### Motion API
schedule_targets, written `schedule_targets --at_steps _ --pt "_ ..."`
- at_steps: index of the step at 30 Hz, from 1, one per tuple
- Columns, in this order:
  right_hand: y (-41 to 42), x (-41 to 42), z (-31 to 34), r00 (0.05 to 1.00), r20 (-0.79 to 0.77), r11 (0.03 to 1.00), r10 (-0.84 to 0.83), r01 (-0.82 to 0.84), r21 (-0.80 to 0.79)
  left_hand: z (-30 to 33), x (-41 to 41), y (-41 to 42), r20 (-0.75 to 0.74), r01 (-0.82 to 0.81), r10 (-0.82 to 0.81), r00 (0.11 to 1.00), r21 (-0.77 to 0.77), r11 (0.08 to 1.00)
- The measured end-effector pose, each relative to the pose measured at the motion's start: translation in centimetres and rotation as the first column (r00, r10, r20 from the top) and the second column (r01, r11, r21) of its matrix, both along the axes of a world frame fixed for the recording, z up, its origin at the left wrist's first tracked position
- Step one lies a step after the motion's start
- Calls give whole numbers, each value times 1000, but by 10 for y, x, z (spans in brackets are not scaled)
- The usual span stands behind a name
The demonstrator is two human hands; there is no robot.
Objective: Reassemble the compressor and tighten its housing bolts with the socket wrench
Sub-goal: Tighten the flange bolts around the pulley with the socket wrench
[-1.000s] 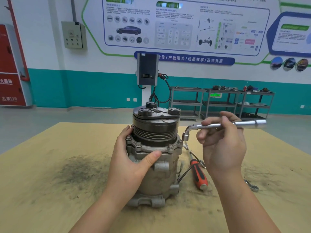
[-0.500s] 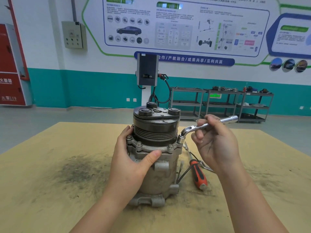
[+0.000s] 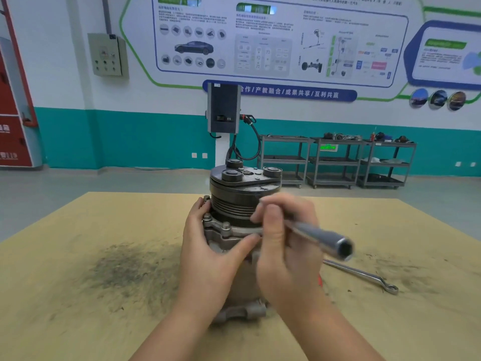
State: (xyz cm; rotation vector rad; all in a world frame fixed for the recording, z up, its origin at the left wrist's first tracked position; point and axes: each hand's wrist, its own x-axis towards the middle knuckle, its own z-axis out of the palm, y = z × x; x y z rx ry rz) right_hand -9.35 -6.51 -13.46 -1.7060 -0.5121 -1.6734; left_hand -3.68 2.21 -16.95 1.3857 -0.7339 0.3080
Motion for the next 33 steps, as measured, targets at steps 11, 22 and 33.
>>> schedule_targets --at_steps 11,22,33 --pt "-61 -12 32 891 85 468 446 -313 827 8 16 15 -34 13 -10 999 87 996" --pt "-66 -12 31 800 35 513 599 -417 750 5 14 11 -22 -30 33 999 98 995" --pt "-14 -3 1 995 67 965 70 -85 249 6 12 5 -72 -21 21 997 -10 1000"
